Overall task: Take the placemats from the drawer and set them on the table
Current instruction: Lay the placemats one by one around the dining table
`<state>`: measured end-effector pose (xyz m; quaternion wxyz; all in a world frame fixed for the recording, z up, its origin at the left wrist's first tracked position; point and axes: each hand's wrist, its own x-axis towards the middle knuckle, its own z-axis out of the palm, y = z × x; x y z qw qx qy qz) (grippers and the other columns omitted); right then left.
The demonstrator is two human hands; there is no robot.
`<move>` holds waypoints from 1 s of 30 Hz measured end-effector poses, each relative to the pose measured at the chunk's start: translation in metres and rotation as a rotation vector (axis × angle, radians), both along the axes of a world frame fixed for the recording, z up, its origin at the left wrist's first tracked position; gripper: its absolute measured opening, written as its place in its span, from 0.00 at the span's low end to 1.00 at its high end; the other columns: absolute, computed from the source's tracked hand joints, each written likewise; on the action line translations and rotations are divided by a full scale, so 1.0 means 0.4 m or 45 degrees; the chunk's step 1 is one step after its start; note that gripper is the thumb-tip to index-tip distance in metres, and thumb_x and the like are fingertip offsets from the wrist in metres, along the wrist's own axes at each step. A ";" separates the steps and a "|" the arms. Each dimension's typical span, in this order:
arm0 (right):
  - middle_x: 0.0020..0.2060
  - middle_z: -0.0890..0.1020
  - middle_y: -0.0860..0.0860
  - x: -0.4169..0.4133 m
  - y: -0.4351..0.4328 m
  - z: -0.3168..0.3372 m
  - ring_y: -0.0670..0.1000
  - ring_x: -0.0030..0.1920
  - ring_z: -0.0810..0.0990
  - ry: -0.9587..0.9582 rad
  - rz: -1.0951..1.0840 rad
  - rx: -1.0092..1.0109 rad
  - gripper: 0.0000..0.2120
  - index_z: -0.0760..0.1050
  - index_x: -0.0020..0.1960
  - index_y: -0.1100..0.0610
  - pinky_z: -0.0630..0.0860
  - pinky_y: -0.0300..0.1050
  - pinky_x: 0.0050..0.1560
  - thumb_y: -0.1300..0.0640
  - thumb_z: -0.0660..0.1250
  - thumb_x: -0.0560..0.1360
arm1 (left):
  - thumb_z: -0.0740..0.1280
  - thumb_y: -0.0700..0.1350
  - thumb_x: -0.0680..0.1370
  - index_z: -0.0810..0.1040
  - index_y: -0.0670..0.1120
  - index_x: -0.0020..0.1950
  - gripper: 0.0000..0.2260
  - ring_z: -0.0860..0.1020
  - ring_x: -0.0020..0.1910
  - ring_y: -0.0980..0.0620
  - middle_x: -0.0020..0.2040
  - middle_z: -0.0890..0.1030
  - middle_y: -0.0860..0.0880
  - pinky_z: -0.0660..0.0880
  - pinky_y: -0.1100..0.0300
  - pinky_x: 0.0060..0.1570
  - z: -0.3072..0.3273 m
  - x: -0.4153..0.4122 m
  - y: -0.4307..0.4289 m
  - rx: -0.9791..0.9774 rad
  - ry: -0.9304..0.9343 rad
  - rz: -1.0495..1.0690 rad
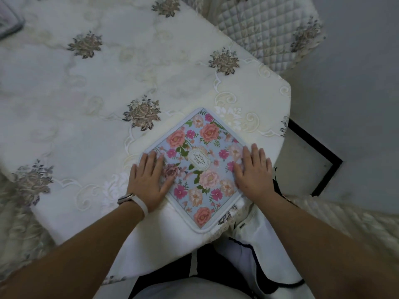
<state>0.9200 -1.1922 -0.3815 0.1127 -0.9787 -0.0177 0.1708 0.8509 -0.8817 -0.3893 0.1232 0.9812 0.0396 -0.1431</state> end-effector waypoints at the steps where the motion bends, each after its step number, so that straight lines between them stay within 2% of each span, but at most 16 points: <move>1: 0.80 0.44 0.53 -0.016 -0.001 0.006 0.56 0.79 0.41 0.018 -0.018 0.014 0.34 0.45 0.81 0.51 0.40 0.56 0.77 0.37 0.40 0.79 | 0.41 0.68 0.77 0.47 0.51 0.80 0.36 0.42 0.79 0.49 0.80 0.46 0.49 0.45 0.43 0.75 0.003 -0.021 0.006 -0.010 0.008 0.004; 3: 0.80 0.46 0.55 -0.044 0.000 0.022 0.57 0.79 0.43 0.048 -0.019 0.011 0.33 0.46 0.81 0.53 0.42 0.56 0.77 0.40 0.45 0.80 | 0.42 0.67 0.77 0.49 0.50 0.80 0.35 0.44 0.79 0.49 0.80 0.47 0.49 0.46 0.44 0.75 0.015 -0.054 0.016 -0.010 0.028 0.003; 5: 0.79 0.54 0.57 -0.070 0.006 0.047 0.59 0.78 0.51 0.046 0.009 0.017 0.30 0.54 0.79 0.56 0.51 0.57 0.77 0.45 0.53 0.81 | 0.45 0.66 0.76 0.55 0.48 0.79 0.36 0.51 0.78 0.47 0.80 0.53 0.48 0.52 0.45 0.74 0.037 -0.071 0.027 -0.063 0.035 -0.022; 8: 0.65 0.72 0.56 -0.101 0.022 0.091 0.59 0.66 0.69 -0.004 0.109 0.028 0.23 0.70 0.68 0.60 0.67 0.54 0.66 0.49 0.60 0.77 | 0.54 0.61 0.74 0.63 0.44 0.76 0.35 0.65 0.74 0.42 0.76 0.65 0.42 0.64 0.47 0.70 0.082 -0.089 0.051 -0.174 -0.031 -0.065; 10: 0.60 0.75 0.55 -0.116 0.044 0.127 0.57 0.62 0.72 -0.035 0.137 0.094 0.19 0.73 0.64 0.61 0.70 0.52 0.62 0.51 0.63 0.78 | 0.58 0.57 0.73 0.65 0.42 0.75 0.33 0.70 0.70 0.39 0.72 0.69 0.39 0.69 0.46 0.66 0.115 -0.104 0.067 -0.212 -0.089 -0.055; 12: 0.61 0.77 0.56 -0.129 0.074 0.164 0.58 0.62 0.73 -0.096 0.223 0.158 0.21 0.73 0.66 0.62 0.71 0.52 0.62 0.51 0.61 0.79 | 0.58 0.57 0.72 0.70 0.40 0.71 0.32 0.74 0.65 0.37 0.68 0.74 0.36 0.73 0.43 0.62 0.148 -0.121 0.079 -0.182 -0.146 -0.071; 16: 0.61 0.78 0.55 -0.148 0.146 0.235 0.57 0.61 0.76 -0.175 0.506 0.214 0.27 0.73 0.67 0.59 0.73 0.52 0.60 0.46 0.51 0.77 | 0.58 0.57 0.72 0.77 0.41 0.64 0.28 0.80 0.56 0.38 0.61 0.80 0.37 0.78 0.43 0.52 0.216 -0.168 0.091 -0.016 -0.194 -0.115; 18: 0.65 0.76 0.53 -0.157 0.183 0.278 0.55 0.64 0.73 -0.186 0.625 0.203 0.24 0.71 0.69 0.57 0.72 0.51 0.63 0.47 0.53 0.79 | 0.58 0.57 0.71 0.79 0.43 0.61 0.27 0.81 0.53 0.39 0.59 0.81 0.40 0.78 0.44 0.50 0.253 -0.205 0.093 0.083 -0.201 -0.062; 22: 0.70 0.71 0.52 -0.199 0.238 0.343 0.53 0.70 0.67 -0.231 0.832 0.227 0.24 0.68 0.73 0.55 0.67 0.51 0.69 0.47 0.58 0.80 | 0.59 0.57 0.71 0.79 0.45 0.61 0.25 0.81 0.54 0.40 0.59 0.81 0.41 0.78 0.44 0.51 0.310 -0.310 0.092 0.159 -0.219 0.096; 30: 0.73 0.69 0.54 -0.335 0.326 0.388 0.57 0.71 0.66 -0.338 1.246 0.191 0.25 0.67 0.73 0.53 0.65 0.54 0.70 0.43 0.57 0.80 | 0.59 0.58 0.73 0.79 0.48 0.62 0.24 0.79 0.57 0.41 0.61 0.80 0.43 0.76 0.43 0.54 0.407 -0.581 0.093 0.228 -0.346 0.324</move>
